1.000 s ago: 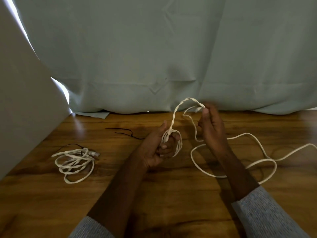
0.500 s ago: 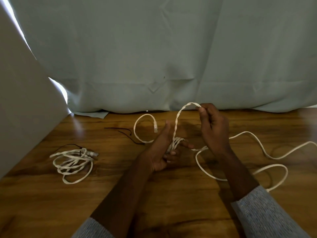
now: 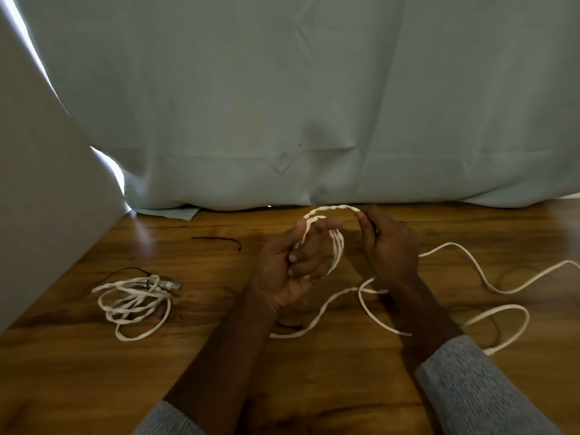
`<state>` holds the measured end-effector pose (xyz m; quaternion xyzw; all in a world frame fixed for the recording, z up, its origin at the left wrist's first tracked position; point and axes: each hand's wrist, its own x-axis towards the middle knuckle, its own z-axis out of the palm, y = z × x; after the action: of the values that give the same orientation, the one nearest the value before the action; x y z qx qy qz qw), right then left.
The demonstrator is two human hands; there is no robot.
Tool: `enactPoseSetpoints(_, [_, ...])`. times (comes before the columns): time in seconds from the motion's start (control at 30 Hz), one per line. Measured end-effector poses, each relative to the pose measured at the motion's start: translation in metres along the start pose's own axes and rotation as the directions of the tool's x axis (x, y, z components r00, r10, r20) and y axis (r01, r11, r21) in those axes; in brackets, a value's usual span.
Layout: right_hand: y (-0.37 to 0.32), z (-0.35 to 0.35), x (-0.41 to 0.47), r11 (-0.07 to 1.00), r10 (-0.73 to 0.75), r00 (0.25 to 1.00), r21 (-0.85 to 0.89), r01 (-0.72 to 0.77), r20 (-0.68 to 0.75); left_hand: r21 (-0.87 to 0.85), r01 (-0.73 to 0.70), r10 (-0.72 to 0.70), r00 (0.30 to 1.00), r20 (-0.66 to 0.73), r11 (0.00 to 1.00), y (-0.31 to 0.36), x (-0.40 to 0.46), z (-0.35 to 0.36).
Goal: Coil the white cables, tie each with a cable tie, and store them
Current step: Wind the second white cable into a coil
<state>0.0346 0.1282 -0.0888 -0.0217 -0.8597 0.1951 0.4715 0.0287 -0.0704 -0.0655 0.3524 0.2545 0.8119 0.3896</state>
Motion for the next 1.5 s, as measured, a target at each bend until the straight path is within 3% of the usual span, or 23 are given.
enactPoseSetpoints(0.2, [0.000, 0.003, 0.001, 0.999, -0.006, 1.000, -0.040, 0.007, 0.011, -0.033, -0.061, 0.058, 0.995, -0.083, 0.998, 0.009, -0.003, -0.017])
enactPoseSetpoints(0.33, [-0.001, 0.004, -0.002, 0.992, -0.066, 0.991, -0.098, 0.078, 0.116, -0.028, -0.105, 0.099, 0.981, -0.164, 0.994, 0.008, -0.001, -0.017])
enactPoseSetpoints(0.47, [-0.008, 0.004, -0.002, 0.975, -0.180, 0.948, -0.081, 0.207, 0.262, -0.027, -0.250, 0.230, 0.925, -0.302, 0.968, 0.013, 0.003, -0.024])
enactPoseSetpoints(0.63, [-0.020, 0.001, -0.002, 0.960, -0.243, 0.895, -0.042, 0.278, 0.374, -0.010, -0.409, 0.348, 0.789, -0.506, 0.913, 0.017, 0.018, -0.033])
enactPoseSetpoints(0.77, [-0.024, 0.003, -0.003, 0.959, -0.238, 0.863, -0.034, 0.282, 0.445, -0.062, -0.401, 0.308, 0.786, -0.537, 0.914, 0.014, 0.026, -0.038])
enactPoseSetpoints(0.97, [-0.034, 0.005, -0.005, 0.977, -0.208, 0.797, 0.084, 0.195, 0.568, 0.136, -0.415, 0.417, 0.722, -0.552, 0.900, 0.007, 0.036, -0.038])
enactPoseSetpoints(1.13, [-0.040, -0.003, -0.005, 0.987, -0.158, 0.719, 0.123, 0.102, 0.677, 0.394, -0.298, 0.484, 0.674, -0.558, 0.869, -0.005, 0.046, -0.032])
enactPoseSetpoints(1.2, [-0.042, -0.010, -0.003, 0.981, -0.107, 0.672, 0.188, -0.050, 0.733, 0.558, -0.215, 0.530, 0.688, -0.496, 0.801, -0.010, 0.045, -0.033])
enactPoseSetpoints(1.27, [-0.045, -0.016, -0.001, 0.947, -0.024, 0.599, 0.210, -0.242, 0.800, 0.741, -0.100, 0.560, 0.723, -0.404, 0.664, -0.017, 0.044, -0.036])
enactPoseSetpoints(1.43, [-0.040, -0.026, 0.000, 0.806, 0.028, 0.431, 0.235, -0.543, 0.902, 0.989, 0.085, 0.582, 0.801, -0.142, 0.125, -0.026, 0.040, -0.050])
enactPoseSetpoints(1.5, [-0.035, -0.030, 0.001, 0.739, -0.001, 0.361, 0.244, -0.627, 0.932, 0.994, 0.108, 0.562, 0.822, -0.093, 0.005, -0.026, 0.037, -0.052])
